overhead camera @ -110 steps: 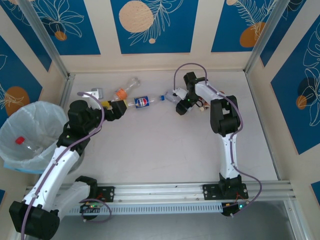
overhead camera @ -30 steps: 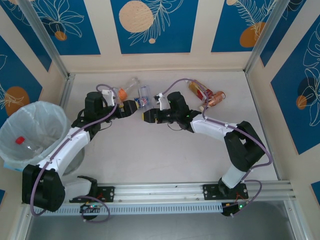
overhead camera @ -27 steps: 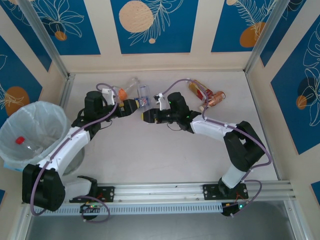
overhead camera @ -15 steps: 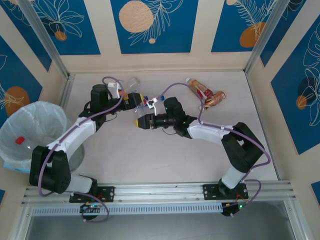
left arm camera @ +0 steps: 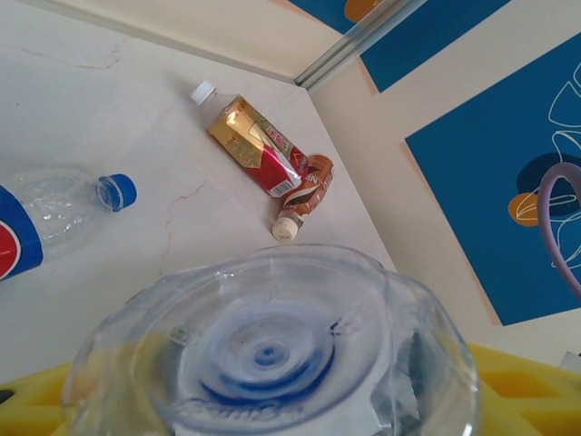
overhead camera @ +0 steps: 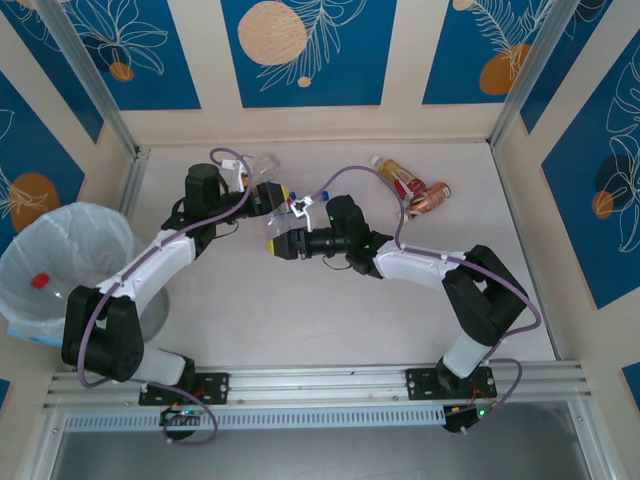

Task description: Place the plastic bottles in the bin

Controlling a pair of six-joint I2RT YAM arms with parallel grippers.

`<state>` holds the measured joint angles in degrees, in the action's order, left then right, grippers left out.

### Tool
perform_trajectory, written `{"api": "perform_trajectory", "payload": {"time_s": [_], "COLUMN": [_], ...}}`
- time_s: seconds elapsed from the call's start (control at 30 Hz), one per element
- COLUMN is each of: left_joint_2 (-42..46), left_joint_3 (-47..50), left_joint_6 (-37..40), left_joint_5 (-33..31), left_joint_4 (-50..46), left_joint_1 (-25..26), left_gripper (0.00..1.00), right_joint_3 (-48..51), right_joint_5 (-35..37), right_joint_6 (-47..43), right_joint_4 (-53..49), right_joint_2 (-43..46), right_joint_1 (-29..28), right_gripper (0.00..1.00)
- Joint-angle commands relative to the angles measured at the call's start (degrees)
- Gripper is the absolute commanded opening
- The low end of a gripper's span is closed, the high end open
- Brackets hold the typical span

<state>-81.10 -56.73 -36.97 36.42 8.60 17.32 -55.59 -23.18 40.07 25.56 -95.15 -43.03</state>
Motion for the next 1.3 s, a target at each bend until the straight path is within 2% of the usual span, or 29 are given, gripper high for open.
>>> {"api": "perform_trajectory", "payload": {"time_s": [0.0,0.17,0.4,0.67,0.8,1.03,1.27], "left_joint_2": [-0.15,0.06,-0.11,-0.58,-0.86,-1.03,-0.43], "left_joint_3": [-1.93,-2.79,-3.27,-5.11,-5.50,-5.96,-6.34], "left_joint_6": [0.11,1.25,1.34,2.95,3.11,3.53,4.12], "left_joint_5": [2.10,1.72,1.77,-0.95,-2.23,-2.98,-4.63], "left_joint_4": [1.33,-0.95,-1.37,-5.63,-6.43,-7.21,-8.23], "left_joint_1": [0.68,0.75,0.72,0.70,0.70,0.70,0.72], "left_gripper": [0.63,0.59,0.58,0.57,0.55,0.55,0.55], "right_joint_3": [-0.11,0.77,0.49,1.75,1.86,3.44,4.78], "right_joint_5": [-0.23,0.45,1.99,3.63,3.14,11.27,21.92], "right_joint_6": [0.38,1.68,1.28,-0.03,-1.82,-5.94,-4.47], "right_joint_4": [1.50,3.00,0.06,-3.81,-6.55,-15.02,-20.65], "right_joint_2": [0.14,0.84,1.50,4.75,6.53,12.32,15.85], "right_joint_1": [-0.21,-0.04,0.21,2.36,3.71,5.51,8.08], "right_gripper": [0.54,0.61,0.83,0.99,0.99,0.99,0.99]}}
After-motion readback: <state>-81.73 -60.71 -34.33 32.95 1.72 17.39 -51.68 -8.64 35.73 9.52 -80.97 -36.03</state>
